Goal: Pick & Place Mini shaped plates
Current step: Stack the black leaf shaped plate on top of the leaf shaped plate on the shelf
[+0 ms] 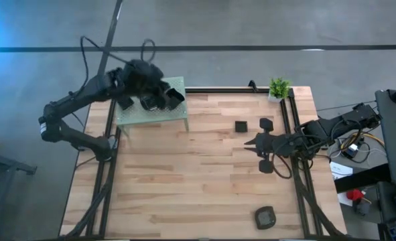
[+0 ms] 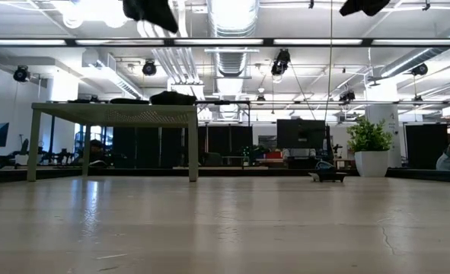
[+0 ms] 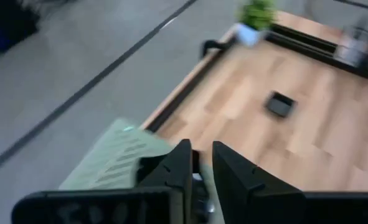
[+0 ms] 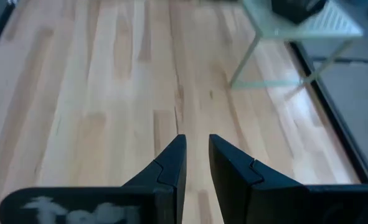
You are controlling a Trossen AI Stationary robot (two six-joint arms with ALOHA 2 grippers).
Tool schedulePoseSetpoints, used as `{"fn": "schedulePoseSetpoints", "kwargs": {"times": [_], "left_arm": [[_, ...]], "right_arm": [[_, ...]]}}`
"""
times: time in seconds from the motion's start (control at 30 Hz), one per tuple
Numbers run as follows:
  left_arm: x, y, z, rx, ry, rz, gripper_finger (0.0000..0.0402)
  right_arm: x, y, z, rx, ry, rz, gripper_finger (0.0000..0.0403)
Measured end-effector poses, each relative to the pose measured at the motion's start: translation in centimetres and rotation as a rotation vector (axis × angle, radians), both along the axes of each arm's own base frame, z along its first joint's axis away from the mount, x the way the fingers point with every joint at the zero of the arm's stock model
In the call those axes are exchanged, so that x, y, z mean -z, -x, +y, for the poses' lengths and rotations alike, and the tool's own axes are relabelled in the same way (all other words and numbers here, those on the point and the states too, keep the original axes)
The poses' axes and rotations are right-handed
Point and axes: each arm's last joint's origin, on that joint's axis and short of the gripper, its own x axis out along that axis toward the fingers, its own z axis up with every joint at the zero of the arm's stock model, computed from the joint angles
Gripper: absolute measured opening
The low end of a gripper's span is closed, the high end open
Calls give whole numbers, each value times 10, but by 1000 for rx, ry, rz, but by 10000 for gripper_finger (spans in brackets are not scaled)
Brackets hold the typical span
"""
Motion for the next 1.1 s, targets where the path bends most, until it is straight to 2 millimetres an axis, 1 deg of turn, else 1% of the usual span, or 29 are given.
{"fn": "schedulePoseSetpoints", "kwargs": {"times": [0.13, 0.3, 0.43, 0.6, 0.73, 0.87, 1.0, 1.1], "left_arm": [[-1, -12, -38, 79, -64, 15, 57], [2, -22, -90, 175, -124, 24, 57], [3, -23, -131, 237, -164, 8, 57], [9, -22, -170, 276, -187, -11, 57], [19, -28, -190, 296, -156, -33, 57], [34, -39, -203, 308, -144, -25, 57], [48, -52, -211, 317, -141, -20, 57], [55, -59, -215, 326, -140, -11, 57]], "right_arm": [[6, 3, 1, -47, -49, 67, 63], [18, 6, 7, -225, -147, 182, 63], [32, 9, 12, -311, -213, 258, 63], [55, 17, 21, -349, -199, 339, 63], [72, 24, 33, -413, -171, 399, 63], [92, 29, 47, -504, -186, 471, 63], [107, 25, 65, -628, -265, 522, 63], [117, 19, 77, -666, -265, 550, 63]]}}
